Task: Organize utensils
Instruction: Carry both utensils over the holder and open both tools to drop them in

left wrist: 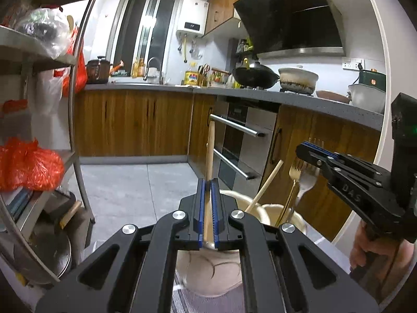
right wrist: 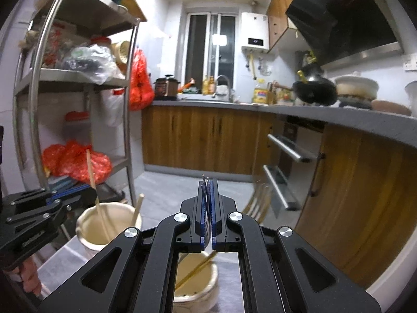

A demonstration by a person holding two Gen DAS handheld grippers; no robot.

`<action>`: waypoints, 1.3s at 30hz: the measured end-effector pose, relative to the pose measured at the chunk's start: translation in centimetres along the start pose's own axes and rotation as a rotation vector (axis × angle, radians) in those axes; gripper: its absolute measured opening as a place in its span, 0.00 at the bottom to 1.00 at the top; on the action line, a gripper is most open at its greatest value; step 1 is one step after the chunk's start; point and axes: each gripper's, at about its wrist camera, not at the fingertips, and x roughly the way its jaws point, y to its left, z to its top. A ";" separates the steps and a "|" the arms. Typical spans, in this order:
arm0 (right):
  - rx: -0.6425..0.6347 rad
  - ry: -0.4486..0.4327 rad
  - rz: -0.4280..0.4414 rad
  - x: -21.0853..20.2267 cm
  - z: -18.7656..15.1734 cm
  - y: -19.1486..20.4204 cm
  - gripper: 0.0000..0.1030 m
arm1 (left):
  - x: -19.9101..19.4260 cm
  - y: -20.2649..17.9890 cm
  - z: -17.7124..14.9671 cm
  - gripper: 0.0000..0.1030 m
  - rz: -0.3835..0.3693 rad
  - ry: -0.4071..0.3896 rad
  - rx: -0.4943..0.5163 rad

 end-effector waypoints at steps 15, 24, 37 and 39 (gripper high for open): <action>0.036 0.045 0.048 4.3 -1.6 -0.3 0.04 | 0.0 0.5 -0.9 0.22 0.045 -0.022 0.022; 0.076 0.027 0.083 3.7 -1.4 -0.8 0.29 | -0.4 0.3 -1.2 0.31 0.039 -0.020 0.036; 0.173 -0.097 0.109 -2.4 1.4 -3.1 0.94 | -3.7 -0.3 -1.7 0.64 0.056 0.006 0.051; 0.166 -0.089 0.107 -3.1 1.6 -3.0 0.95 | -4.4 -0.4 -1.8 0.75 0.060 0.008 0.053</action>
